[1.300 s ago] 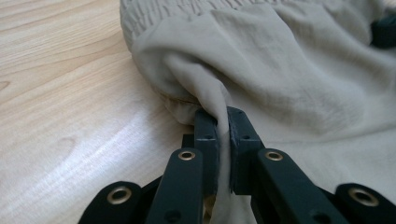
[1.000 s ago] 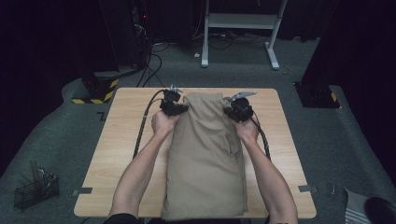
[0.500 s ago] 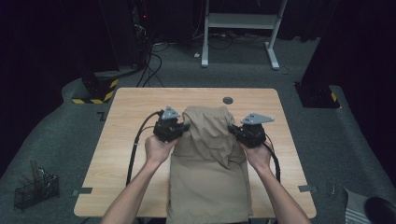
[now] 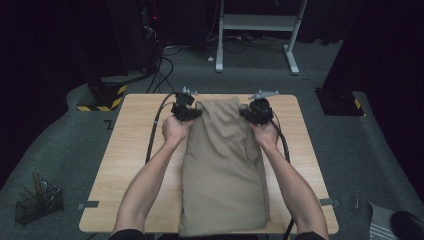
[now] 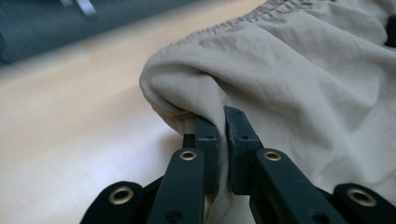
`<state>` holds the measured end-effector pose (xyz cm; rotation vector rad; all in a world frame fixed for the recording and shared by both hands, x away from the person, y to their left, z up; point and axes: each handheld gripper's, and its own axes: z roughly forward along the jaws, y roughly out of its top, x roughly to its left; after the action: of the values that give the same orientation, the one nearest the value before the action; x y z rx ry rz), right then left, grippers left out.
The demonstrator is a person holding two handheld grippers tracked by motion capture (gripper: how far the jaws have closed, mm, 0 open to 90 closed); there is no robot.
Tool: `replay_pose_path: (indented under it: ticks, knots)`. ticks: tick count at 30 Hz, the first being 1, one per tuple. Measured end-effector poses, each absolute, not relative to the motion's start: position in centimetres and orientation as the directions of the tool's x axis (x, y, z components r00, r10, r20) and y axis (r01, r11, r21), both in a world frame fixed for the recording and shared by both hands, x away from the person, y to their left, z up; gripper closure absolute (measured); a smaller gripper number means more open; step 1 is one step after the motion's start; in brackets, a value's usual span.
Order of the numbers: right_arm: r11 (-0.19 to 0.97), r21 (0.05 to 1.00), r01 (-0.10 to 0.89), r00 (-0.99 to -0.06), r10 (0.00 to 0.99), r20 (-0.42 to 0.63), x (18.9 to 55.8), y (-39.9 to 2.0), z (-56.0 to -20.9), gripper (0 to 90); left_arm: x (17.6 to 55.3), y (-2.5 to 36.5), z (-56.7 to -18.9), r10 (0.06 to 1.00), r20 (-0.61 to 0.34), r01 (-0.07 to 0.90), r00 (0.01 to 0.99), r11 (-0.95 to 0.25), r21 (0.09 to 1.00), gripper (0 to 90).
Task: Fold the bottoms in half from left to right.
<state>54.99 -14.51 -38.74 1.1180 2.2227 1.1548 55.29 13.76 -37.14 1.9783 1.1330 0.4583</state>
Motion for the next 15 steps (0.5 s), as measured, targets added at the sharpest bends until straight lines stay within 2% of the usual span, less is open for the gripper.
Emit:
replay_pose_path:
  ticks: [3,6,15]
  knots:
    - [0.305,0.872,0.383,-0.602,0.799,-0.015,53.8,-15.1,-35.3,88.3,53.0,14.5,-33.7,0.831,-0.046,0.468,0.555,-0.265,0.843,85.5]
    - [0.311,0.893,0.324,-0.620,0.783,-0.049,50.9,-15.4,-34.3,88.3,49.8,14.2,-33.3,0.810,-0.009,0.420,0.586,-0.294,0.858,85.3]
    - [0.344,0.872,0.349,-0.655,0.755,-0.036,45.7,-16.7,-40.1,88.2,43.9,13.2,-39.6,0.776,-0.020,0.457,0.630,-0.350,0.818,85.2]
